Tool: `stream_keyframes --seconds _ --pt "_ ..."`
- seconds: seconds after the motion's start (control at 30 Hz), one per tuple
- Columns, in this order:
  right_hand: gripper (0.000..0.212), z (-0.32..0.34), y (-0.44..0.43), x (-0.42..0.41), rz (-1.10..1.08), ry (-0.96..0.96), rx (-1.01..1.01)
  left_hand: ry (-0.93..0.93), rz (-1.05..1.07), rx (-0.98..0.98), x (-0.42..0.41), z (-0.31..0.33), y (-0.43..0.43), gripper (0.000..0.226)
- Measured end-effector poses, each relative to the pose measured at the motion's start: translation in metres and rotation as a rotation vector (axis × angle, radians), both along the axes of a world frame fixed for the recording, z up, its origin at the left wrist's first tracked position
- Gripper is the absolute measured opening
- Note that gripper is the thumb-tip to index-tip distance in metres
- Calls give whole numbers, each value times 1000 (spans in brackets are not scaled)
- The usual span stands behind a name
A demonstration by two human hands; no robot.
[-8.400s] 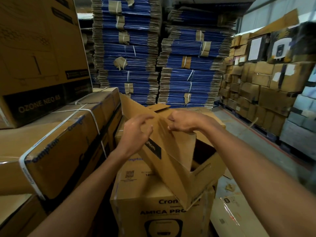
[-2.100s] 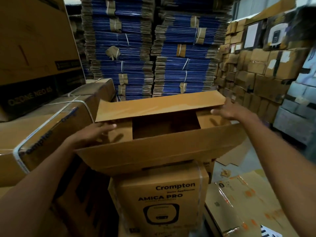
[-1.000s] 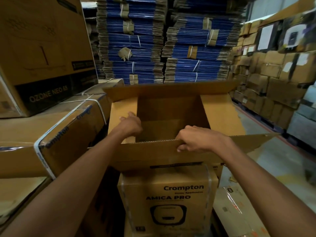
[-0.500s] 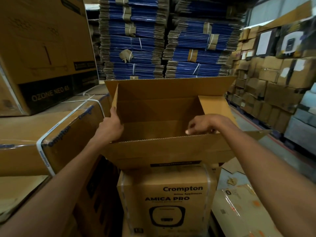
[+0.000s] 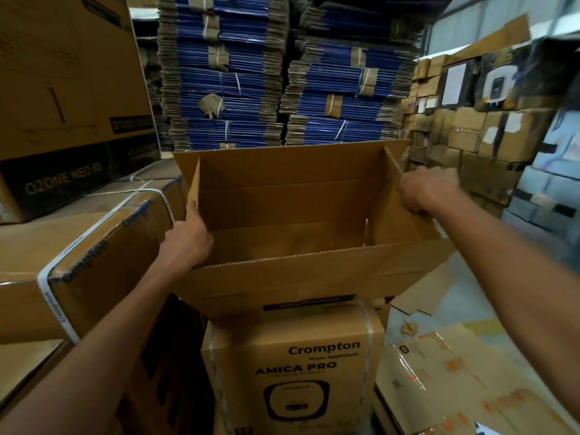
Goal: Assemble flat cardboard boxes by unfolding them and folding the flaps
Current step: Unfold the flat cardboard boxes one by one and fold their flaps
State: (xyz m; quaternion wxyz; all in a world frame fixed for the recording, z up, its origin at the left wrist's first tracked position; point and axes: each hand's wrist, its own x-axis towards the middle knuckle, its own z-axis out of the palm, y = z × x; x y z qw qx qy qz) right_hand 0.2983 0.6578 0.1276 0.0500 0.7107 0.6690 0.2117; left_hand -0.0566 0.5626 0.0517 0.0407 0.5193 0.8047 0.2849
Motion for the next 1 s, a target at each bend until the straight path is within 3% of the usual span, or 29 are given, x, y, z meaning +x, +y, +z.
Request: stream_keyframes --seconds 0.17,0.27,0.37,0.47,0.57,0.73,1.0 --pt "17 -7 -11 9 -102 0 103 -9 -2 19 2 0 -1 71" --pt "19 -19 -47 -32 100 38 234 -21 -7 22 1 0 1 70" --pt "46 -40 -105 -86 426 499 67 -46 3 19 -1 2 3 68" --pt "69 -72 -134 -122 464 826 -213 -68 -12 23 -4 2 2 65" --pt "65 -91 -117 -129 406 982 -85 -62 -25 16 -6 4 -3 65" --pt "50 -90 -86 -120 441 1064 115 -26 -110 31 4 16 -17 52" --pt "44 -41 -32 -102 460 1039 118 -167 -373 -65 57 62 -47 30"
